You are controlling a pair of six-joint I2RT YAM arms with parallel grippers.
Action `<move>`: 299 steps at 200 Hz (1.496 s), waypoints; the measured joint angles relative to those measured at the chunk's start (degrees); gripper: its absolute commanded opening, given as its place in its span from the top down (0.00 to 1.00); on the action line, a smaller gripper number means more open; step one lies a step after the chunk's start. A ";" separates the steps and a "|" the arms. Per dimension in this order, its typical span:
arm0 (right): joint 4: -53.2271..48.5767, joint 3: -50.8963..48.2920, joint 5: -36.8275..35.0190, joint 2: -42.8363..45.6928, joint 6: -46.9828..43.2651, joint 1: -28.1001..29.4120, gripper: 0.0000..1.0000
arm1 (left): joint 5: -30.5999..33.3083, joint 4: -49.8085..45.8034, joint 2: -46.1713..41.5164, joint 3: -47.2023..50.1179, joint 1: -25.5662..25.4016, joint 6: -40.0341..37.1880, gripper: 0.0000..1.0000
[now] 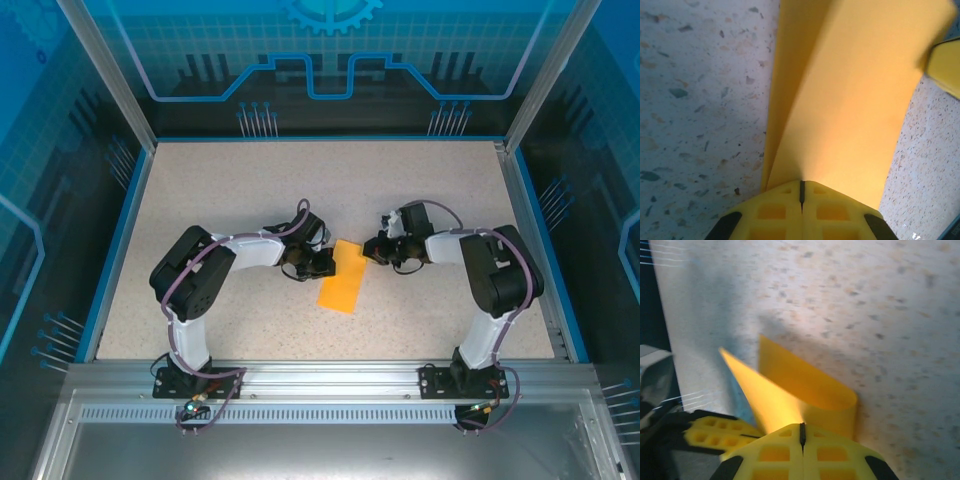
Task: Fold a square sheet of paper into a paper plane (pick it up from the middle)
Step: Fold the square sheet of paper in half at the center of the table.
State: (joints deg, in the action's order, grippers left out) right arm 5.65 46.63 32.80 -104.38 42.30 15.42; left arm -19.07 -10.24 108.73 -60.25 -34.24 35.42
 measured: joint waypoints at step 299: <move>-8.22 8.68 1.03 -5.29 0.00 -3.06 1.00 | 0.00 0.07 0.04 0.00 0.00 0.00 1.00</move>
State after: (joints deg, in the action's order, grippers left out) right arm -2.57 55.31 33.82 -109.67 42.30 12.36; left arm -19.07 -10.17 108.77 -60.25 -34.24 35.42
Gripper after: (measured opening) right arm 0.040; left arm 0.057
